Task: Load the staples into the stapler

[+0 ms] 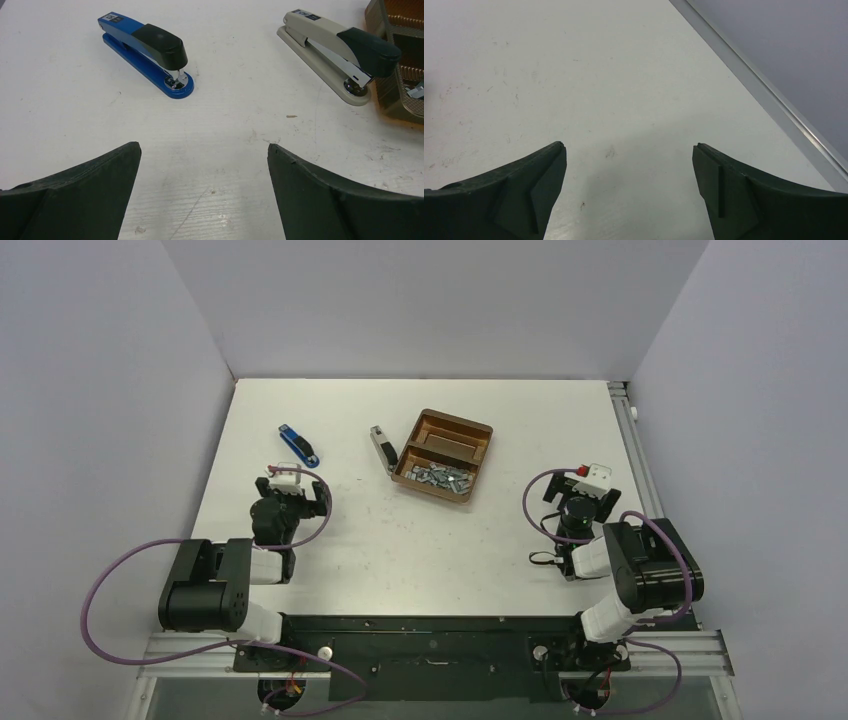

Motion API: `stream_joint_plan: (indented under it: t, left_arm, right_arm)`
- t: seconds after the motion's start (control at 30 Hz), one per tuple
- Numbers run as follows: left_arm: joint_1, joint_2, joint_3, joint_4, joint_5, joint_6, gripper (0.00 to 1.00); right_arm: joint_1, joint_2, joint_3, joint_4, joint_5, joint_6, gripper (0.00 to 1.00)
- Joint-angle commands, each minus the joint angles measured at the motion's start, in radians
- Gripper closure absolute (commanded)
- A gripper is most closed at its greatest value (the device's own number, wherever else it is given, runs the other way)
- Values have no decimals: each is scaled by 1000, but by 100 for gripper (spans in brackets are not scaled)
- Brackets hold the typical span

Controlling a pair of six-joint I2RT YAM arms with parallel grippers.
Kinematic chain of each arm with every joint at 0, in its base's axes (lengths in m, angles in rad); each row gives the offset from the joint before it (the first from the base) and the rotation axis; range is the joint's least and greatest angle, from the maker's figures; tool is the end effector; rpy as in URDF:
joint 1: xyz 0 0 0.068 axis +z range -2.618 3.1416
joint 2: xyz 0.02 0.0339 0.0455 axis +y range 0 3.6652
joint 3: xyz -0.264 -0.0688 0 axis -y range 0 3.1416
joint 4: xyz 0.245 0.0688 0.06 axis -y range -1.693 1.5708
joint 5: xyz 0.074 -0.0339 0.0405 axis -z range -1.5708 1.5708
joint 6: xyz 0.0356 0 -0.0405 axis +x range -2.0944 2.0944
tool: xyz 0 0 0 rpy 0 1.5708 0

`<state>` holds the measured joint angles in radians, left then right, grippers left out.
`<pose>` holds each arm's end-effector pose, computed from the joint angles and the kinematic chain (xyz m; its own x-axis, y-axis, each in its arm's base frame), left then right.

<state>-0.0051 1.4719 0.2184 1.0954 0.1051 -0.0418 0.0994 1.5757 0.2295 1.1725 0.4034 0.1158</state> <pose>0.2354 -0.0049 0.1449 -0.1618 -0.0407 -0.9860 0.1020 0.9931 -0.0578 0.2397 0.0099 0.1336 -0.1369 0.0931 -0.9862 0.3114 0.9492 0.0464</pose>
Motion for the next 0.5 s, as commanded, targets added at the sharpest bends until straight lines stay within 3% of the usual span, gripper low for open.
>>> stream_joint_plan:
  t: [0.0,0.13,0.3,0.47]
  left_arm:
    - [-1,-2,21,39,3,-5,4]
    - [0,-1,22,37,3,-7,4]
    - [63,-38,32,-1,63,-30,4]
    - [90,-217,285,-592,77,-21,4]
  right_arm:
    - [2,-5,12,43,-5,3,2]
    - [6,-18,10,43,20,3,2]
    - [21,-170,53,-152,66,7,2]
    - [12,-445,81,-359,70,142,2]
